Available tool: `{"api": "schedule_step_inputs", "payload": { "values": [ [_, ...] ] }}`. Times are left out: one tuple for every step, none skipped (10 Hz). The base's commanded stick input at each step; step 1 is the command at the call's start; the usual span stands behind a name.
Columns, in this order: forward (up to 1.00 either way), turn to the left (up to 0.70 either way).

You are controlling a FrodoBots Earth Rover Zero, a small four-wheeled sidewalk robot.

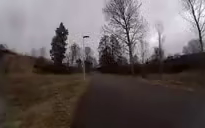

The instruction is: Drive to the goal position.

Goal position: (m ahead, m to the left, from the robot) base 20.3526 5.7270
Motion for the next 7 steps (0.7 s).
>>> {"api": "schedule_step_inputs", "payload": {
  "values": [
    [0.70,0.00],
    [0.70,0.00],
    [0.70,0.00],
    [0.70,0.00],
    [0.70,0.00],
    [0.70,0.00],
    [0.70,0.00]
  ]
}}
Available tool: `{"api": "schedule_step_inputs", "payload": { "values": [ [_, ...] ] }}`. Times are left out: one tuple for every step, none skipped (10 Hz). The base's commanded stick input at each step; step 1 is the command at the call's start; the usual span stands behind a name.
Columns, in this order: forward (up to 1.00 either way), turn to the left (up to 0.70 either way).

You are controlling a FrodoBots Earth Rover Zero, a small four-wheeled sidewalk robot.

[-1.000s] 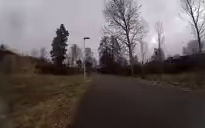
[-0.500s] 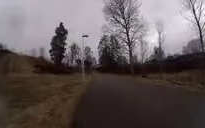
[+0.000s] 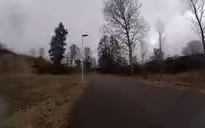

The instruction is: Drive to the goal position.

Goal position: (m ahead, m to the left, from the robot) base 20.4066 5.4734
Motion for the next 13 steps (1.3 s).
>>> {"api": "schedule_step_inputs", "payload": {
  "values": [
    [0.70,0.00],
    [0.70,0.00],
    [0.70,0.00],
    [0.70,0.00],
    [0.70,0.00],
    [0.70,0.00],
    [0.70,0.00],
    [0.70,0.00],
    [0.70,0.00],
    [0.70,0.00],
    [0.70,0.00],
    [0.70,0.00],
    [0.70,0.00]
  ]
}}
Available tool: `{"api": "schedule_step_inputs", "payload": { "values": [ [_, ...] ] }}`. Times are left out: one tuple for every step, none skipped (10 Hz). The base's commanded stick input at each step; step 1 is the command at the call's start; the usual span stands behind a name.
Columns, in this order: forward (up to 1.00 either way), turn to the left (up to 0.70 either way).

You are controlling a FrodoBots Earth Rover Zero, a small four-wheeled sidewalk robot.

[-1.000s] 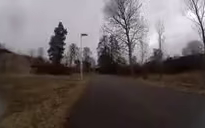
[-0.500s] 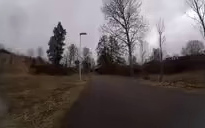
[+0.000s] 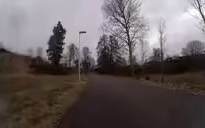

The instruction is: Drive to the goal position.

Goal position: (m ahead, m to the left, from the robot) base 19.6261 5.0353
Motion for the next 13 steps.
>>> {"api": "schedule_step_inputs", "payload": {
  "values": [
    [0.70,0.00],
    [0.70,0.00],
    [0.70,0.00],
    [0.70,0.00],
    [0.70,0.00],
    [0.70,0.00],
    [0.70,0.00],
    [0.70,0.00],
    [0.70,0.00],
    [0.70,0.00],
    [0.70,0.00],
    [0.70,0.00],
    [0.70,0.00]
  ]
}}
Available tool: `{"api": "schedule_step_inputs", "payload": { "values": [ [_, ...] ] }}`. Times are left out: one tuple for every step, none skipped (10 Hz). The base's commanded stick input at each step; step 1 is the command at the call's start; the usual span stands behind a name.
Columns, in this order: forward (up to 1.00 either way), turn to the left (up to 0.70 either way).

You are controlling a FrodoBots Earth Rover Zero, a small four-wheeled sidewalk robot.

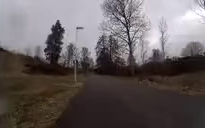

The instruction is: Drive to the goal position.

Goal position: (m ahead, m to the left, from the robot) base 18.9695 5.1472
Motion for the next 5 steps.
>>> {"api": "schedule_step_inputs", "payload": {
  "values": [
    [0.70,0.00],
    [0.70,0.00],
    [0.70,0.00],
    [0.70,0.00],
    [0.70,0.00]
  ]
}}
